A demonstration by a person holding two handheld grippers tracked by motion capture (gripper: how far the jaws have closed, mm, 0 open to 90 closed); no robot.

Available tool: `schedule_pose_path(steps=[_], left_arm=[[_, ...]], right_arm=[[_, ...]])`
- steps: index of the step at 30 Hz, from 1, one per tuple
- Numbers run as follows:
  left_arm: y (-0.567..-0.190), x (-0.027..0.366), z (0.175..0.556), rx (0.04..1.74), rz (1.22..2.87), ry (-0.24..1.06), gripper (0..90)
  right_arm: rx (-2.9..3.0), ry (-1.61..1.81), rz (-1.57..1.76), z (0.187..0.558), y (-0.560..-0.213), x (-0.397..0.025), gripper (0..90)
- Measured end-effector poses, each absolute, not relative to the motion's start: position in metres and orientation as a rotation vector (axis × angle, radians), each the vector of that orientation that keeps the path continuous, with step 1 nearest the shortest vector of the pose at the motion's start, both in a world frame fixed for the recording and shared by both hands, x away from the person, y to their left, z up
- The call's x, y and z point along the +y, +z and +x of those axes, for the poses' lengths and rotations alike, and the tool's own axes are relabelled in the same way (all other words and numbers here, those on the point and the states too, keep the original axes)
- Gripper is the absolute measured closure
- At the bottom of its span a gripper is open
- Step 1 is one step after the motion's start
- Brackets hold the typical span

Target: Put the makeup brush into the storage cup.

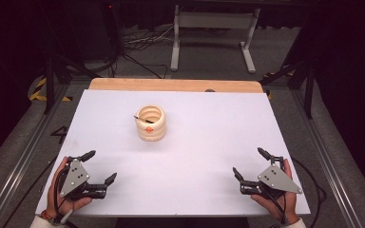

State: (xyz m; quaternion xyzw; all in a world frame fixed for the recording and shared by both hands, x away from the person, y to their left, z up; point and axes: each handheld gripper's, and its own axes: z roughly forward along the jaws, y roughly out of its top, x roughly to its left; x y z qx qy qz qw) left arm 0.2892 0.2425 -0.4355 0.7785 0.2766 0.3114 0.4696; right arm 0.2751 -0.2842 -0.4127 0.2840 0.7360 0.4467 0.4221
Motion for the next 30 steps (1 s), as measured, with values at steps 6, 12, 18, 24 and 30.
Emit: schedule_pose_path(steps=[6, 12, 18, 24, 30], left_arm=[[-0.4355, 0.2398, 0.2891, 0.678, 1.914, 0.769, 5.1], [-0.4355, 0.2399, 0.2898, 0.679, 1.916, 0.77, 5.1], [-0.4355, 0.2389, 0.2906, 0.68, 1.915, 0.766, 5.2], [-0.4359, 0.2383, 0.2918, 0.682, 1.92, 0.763, 5.3], [-0.4362, 0.2384, 0.2928, 0.685, 1.922, 0.765, 5.4]], right_arm=[[1.842, 1.122, 0.715, 0.2748, -0.4128, -0.2862, 4.3], [1.845, 1.121, 0.71, 0.2748, -0.4129, -0.2857, 4.3], [1.848, 1.118, 0.713, 0.2761, -0.4135, -0.286, 4.2], [1.849, 1.12, 0.717, 0.2765, -0.414, -0.2871, 4.3], [1.851, 1.102, 0.726, 0.2772, -0.4145, -0.2865, 4.4]])
